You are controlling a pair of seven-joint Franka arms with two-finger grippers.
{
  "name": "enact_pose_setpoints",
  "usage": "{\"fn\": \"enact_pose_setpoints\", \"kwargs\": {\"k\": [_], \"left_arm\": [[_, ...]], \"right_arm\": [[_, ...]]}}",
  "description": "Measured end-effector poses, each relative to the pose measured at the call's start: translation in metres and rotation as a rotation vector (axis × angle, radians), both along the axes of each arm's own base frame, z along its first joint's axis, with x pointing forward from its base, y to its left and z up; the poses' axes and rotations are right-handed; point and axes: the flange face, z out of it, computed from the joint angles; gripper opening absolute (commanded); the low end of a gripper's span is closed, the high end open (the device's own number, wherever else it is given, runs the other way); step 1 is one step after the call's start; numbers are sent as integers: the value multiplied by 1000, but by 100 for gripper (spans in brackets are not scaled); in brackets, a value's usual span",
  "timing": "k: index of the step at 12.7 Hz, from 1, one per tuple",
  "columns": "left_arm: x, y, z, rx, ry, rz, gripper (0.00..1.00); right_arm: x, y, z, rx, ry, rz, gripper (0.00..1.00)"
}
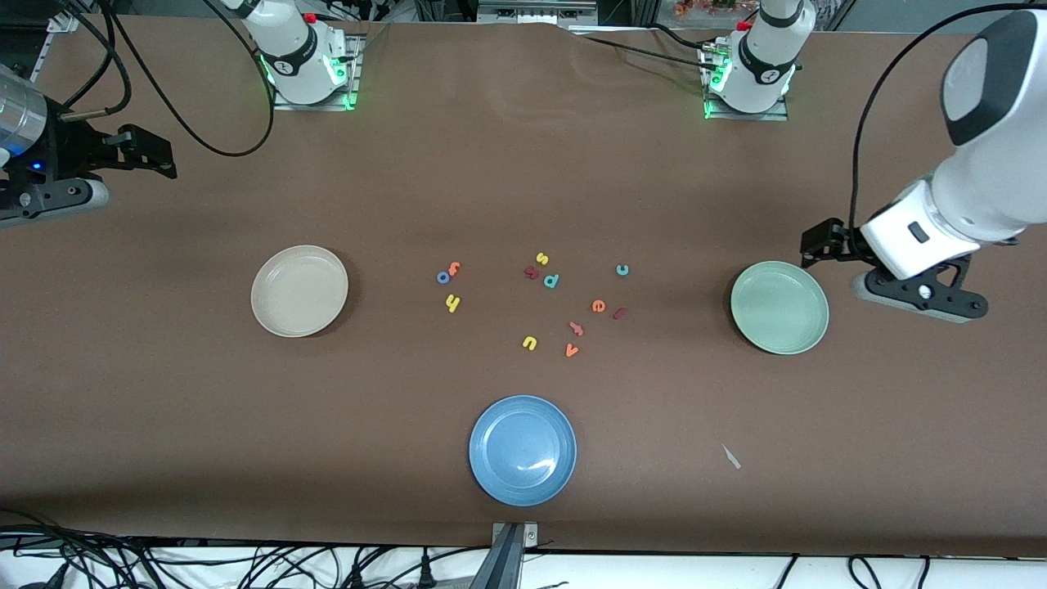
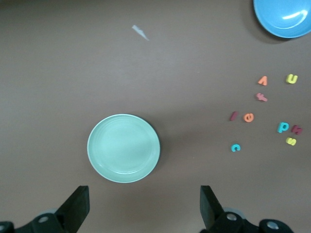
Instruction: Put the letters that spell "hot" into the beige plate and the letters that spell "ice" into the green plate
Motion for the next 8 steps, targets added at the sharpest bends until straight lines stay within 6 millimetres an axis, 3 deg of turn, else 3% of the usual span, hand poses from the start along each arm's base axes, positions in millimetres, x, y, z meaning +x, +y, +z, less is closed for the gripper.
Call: {"fn": "enact_pose_setpoints", "kwargs": {"k": [2, 8], "left_arm": [[3, 7, -6, 0, 10, 8, 100], [4, 5, -15, 0, 24, 3, 100]], "right_arm": [[0, 0, 0, 2, 0, 0, 100], [-2, 0, 4, 3, -5, -2, 100]]}}
